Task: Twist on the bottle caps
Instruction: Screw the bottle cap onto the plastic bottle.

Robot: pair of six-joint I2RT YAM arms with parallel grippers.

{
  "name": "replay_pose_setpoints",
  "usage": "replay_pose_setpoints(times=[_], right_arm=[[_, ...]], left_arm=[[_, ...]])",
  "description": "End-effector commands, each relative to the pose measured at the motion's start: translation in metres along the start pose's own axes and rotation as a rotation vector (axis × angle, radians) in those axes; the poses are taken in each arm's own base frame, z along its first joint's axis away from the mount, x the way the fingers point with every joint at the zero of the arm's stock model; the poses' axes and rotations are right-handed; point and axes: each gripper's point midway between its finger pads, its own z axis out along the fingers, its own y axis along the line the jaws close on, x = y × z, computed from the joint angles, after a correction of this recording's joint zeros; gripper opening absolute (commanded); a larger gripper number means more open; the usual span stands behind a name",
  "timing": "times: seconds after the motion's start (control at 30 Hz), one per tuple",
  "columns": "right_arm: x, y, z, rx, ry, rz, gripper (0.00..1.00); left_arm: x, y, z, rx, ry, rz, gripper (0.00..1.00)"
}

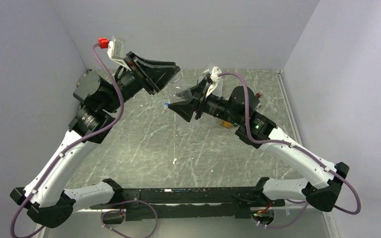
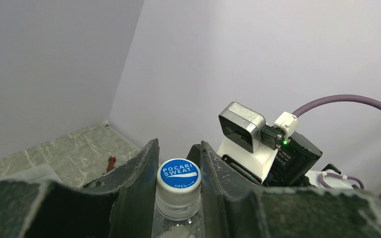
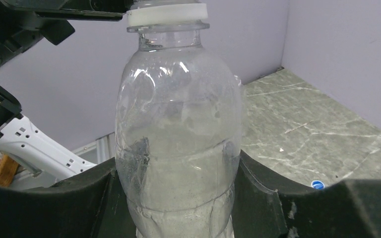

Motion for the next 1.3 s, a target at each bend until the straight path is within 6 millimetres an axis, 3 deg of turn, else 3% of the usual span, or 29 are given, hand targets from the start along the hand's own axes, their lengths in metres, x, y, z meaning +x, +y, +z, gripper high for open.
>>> replay_pose_setpoints(times=[0.0,0.3,0.5,0.87,1.1,1.27], right_arm=[[-0.047,0.022,-0.002,-0.111,-0.169,-0.014,0.26],[-0.053,0.030,-0.014,-0.301,-0.210,0.056,0.25],[-0.050,0.049,-0.018,-0.436,-0.180,0.055,0.25],[-0.049,0.080,-0.033,-0.680,-0.122,0.043,0.24],[-0.053,0.078,-0.032,-0.649,-0.131,0.036,0.24],[-0.051,0.076,-0.032,-0.635,-0.124,0.030,0.24]], left_arm=[[-0.023,0.003,-0.003,-0.026,-0.117,0.005,0.00],[-0.022,-0.006,-0.006,0.007,-0.090,0.008,0.00],[-0.020,-0.012,-0.007,0.035,-0.061,0.010,0.00],[-0.012,-0.042,-0.007,0.202,0.011,-0.004,0.00],[-0.014,-0.045,-0.009,0.217,-0.008,-0.009,0.02],[-0.022,-0.040,-0.009,0.170,-0.032,0.016,0.13]])
